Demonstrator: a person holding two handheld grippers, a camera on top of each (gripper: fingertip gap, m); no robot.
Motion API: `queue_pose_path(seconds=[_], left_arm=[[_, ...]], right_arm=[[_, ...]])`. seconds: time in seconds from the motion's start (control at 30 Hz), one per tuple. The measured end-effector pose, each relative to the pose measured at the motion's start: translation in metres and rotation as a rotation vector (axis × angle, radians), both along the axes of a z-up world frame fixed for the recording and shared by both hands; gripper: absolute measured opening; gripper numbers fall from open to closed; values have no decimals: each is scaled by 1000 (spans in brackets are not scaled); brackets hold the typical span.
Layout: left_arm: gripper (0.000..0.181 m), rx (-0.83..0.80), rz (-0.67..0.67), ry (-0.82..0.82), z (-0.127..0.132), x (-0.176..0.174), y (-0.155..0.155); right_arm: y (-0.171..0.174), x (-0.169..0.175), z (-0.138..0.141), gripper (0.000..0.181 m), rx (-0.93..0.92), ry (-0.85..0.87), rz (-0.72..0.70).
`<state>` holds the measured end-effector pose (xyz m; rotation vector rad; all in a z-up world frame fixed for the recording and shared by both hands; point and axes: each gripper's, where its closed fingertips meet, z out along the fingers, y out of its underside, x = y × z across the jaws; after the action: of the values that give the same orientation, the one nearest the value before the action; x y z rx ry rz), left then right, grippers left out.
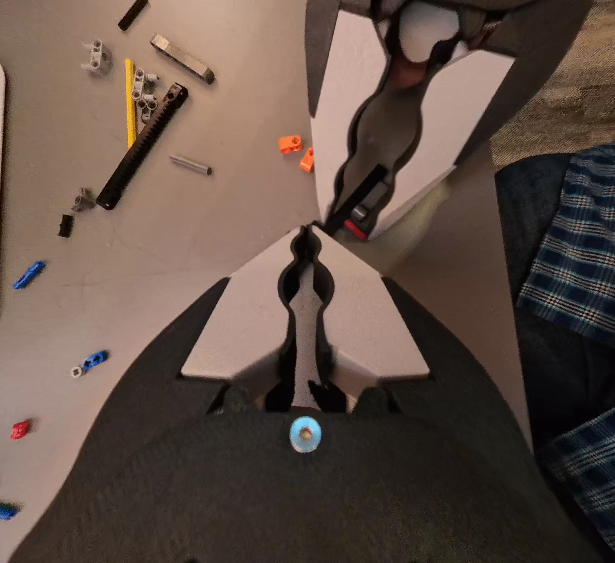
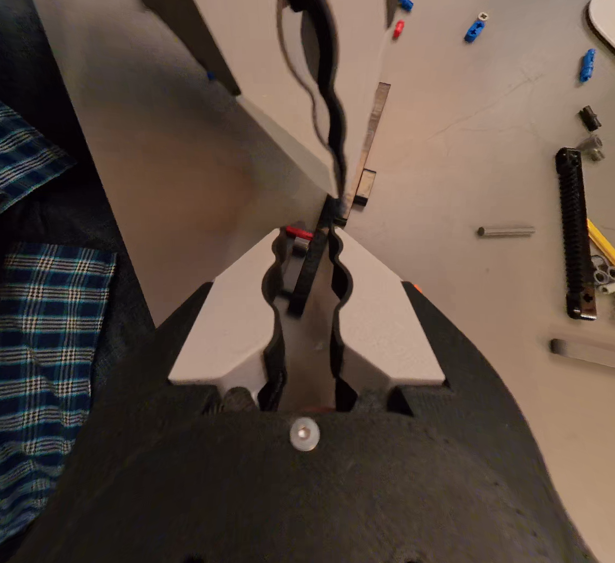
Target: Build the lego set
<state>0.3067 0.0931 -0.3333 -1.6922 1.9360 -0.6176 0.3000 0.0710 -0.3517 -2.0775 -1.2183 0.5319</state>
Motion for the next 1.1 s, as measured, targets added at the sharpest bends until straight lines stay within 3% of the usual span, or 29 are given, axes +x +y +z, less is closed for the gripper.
queue_pose_path(seconds=[0.07, 0.23, 0.63, 1.1], left_arm=[[0, 25, -23, 63, -13, -2, 0], [0, 17, 12, 37, -14, 2, -3], [0, -10, 83, 21, -13, 3, -3], [0, -19, 94, 12, -14, 4, -5]], right_arm=[[-2, -1, 0, 24, -6, 2, 39], [-1, 5, 1, 33, -28, -10, 10], [0, 3, 0, 24, 2, -49, -100], [-1, 11, 0, 24, -4, -45, 6]])
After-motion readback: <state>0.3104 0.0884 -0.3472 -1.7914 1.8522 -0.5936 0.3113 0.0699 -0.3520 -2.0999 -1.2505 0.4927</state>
